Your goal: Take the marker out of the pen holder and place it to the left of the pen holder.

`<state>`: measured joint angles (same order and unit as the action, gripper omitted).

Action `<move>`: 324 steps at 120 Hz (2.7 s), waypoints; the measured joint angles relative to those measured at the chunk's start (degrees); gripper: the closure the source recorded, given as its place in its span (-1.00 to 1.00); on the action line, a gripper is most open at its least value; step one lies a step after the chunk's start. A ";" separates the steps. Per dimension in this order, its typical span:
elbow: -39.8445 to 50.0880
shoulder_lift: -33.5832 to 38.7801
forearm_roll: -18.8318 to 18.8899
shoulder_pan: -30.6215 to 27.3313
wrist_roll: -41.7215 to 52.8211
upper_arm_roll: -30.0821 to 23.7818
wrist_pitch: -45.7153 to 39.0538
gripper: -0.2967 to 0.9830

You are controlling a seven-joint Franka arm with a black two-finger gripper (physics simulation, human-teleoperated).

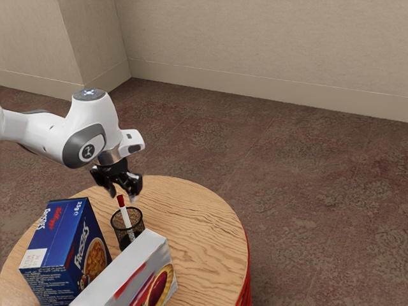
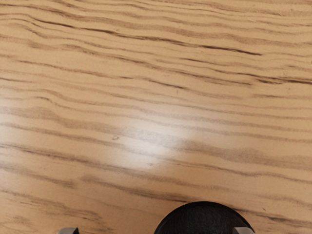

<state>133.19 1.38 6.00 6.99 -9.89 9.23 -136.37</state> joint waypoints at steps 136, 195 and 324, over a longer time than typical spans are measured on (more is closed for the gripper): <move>-4.46 7.48 11.13 -7.68 -0.68 0.94 0.92 0.66; -6.32 0.95 6.35 -15.15 7.24 0.93 9.50 0.39; -33.20 8.18 4.78 -2.31 4.05 -4.31 35.94 -0.53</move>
<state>99.99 9.56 10.78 4.68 -5.84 4.92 -100.43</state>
